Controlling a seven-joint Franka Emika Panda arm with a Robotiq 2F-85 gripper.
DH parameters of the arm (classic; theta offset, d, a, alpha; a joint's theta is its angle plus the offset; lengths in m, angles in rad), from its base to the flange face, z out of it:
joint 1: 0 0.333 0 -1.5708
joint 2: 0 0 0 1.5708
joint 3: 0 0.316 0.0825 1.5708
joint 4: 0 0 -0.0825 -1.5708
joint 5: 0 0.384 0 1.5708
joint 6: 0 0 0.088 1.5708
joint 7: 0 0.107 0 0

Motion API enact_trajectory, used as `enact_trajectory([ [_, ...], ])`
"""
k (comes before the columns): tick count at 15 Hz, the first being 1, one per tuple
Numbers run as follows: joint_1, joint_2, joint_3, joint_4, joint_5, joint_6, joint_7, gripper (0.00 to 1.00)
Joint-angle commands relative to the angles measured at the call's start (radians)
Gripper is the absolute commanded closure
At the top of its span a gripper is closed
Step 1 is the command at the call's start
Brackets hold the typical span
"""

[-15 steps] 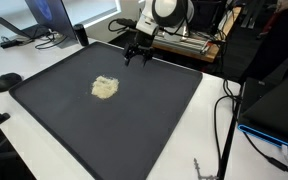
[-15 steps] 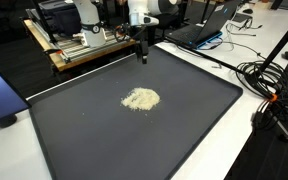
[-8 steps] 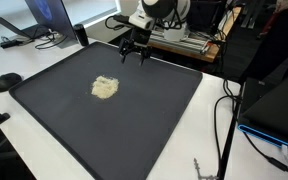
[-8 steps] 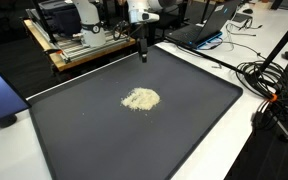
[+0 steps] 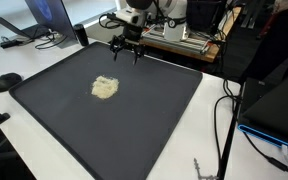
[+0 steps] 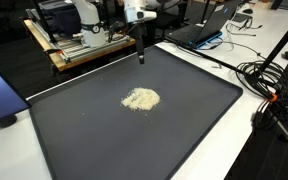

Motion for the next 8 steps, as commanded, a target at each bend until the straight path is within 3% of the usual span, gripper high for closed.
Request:
enact_trajectory([
  [1,-0.182,0.05,0.159,0.054,0.001,0.021,-0.036,0.0],
  [4,-0.353,0.119,0.333,0.095,-0.02,0.055,-0.039,0.0],
  [8,-0.578,0.27,0.582,0.17,-0.067,0.194,-0.042,0.0],
])
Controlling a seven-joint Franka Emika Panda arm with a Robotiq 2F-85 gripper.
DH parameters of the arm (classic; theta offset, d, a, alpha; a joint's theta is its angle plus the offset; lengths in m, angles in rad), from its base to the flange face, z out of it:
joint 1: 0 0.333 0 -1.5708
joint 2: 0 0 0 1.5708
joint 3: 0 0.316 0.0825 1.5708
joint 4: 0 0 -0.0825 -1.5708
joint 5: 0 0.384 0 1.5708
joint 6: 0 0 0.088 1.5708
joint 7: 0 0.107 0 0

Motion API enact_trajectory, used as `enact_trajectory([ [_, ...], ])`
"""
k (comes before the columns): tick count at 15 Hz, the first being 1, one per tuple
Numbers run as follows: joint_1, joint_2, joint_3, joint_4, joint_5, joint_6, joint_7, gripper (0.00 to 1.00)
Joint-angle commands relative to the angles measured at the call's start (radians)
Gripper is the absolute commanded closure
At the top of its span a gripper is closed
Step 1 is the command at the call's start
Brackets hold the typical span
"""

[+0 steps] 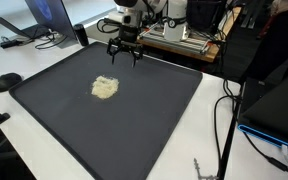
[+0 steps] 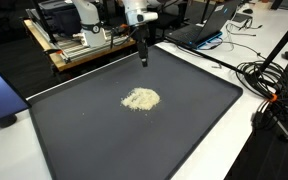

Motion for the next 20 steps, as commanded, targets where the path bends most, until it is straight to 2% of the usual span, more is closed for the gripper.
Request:
enact_trajectory([
  [1,-0.196,0.173,0.215,0.1,-0.048,0.153,-0.05,0.0],
  [4,-0.336,0.305,0.377,0.14,-0.111,0.279,-0.049,0.0],
  [6,-0.4,0.4,0.468,0.16,-0.159,0.372,-0.049,0.0],
  [9,-0.443,0.514,0.56,0.181,-0.201,0.495,-0.049,0.0],
  [11,-0.444,0.581,0.596,0.205,-0.208,0.569,-0.05,0.0],
  [12,-0.44,0.61,0.607,0.223,-0.209,0.596,-0.05,0.0],
  [13,-0.409,0.382,0.483,0.174,-0.087,0.406,-0.022,0.0],
  [16,-0.413,0.441,0.507,0.197,-0.095,0.444,-0.021,0.0],
  [20,-0.413,0.453,0.51,0.202,-0.099,0.447,-0.02,0.0],
])
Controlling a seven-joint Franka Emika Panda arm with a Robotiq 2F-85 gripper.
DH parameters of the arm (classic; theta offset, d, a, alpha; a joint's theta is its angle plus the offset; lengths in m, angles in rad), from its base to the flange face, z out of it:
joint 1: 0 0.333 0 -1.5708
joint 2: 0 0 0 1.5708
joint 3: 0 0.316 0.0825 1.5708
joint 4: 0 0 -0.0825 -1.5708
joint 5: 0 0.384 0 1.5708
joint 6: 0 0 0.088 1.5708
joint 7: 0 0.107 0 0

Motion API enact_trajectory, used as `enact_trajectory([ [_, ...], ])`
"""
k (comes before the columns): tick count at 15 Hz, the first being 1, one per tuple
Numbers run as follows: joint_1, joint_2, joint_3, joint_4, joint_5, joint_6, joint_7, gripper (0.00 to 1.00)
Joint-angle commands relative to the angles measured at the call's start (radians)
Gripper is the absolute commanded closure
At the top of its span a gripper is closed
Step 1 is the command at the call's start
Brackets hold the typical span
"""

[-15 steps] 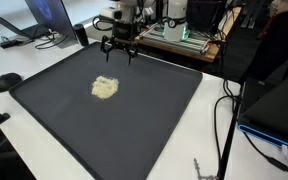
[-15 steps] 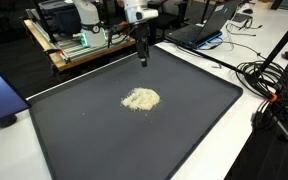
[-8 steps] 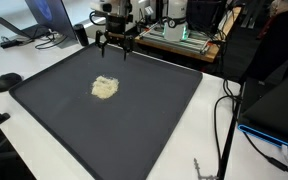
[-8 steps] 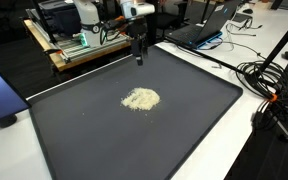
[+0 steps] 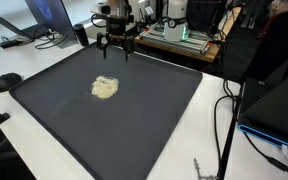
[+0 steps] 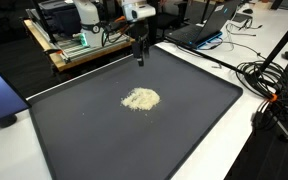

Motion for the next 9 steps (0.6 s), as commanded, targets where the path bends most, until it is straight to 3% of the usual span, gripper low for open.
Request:
enact_trajectory([
  [1,0.025,-0.119,-0.074,0.006,0.096,-0.103,-0.021,0.0],
  [4,0.05,-0.17,-0.117,-0.003,0.114,-0.139,-0.005,0.0],
  [9,0.162,-0.351,-0.239,-0.007,0.242,-0.141,-0.01,0.0],
])
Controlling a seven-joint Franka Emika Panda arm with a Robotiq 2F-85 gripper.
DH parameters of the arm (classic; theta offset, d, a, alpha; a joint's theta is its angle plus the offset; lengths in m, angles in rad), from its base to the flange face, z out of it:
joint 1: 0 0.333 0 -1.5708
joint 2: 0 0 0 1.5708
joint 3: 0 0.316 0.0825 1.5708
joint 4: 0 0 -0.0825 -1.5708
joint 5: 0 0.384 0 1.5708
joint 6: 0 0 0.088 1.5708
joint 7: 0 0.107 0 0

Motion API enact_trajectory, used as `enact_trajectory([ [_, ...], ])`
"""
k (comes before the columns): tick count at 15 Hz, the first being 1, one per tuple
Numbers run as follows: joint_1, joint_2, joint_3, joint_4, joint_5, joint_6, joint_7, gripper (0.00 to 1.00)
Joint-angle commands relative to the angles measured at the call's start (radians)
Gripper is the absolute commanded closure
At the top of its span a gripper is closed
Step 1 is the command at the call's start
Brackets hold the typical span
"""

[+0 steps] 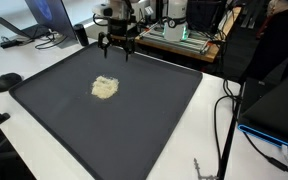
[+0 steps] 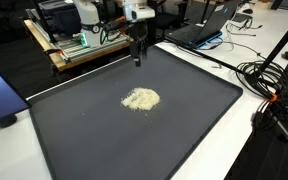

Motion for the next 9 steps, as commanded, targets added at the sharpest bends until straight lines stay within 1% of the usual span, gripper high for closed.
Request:
enact_trajectory([
  [1,0.087,-0.176,-0.088,-0.002,0.135,-0.025,-0.029,0.0],
  [2,0.101,-0.189,-0.095,0.008,0.195,-0.005,-0.061,0.0],
  [3,0.059,-0.128,-0.016,-0.002,0.15,0.066,-0.041,0.0],
  [4,0.049,-0.138,-0.001,0.0,0.172,0.054,-0.061,0.0],
  [5,0.131,-0.214,-0.12,0.009,0.215,-0.032,-0.052,0.0],
  [7,0.124,-0.215,-0.097,0.009,0.219,-0.022,-0.052,0.0],
  [9,0.121,-0.215,-0.096,0.009,0.219,-0.022,-0.052,0.0],
])
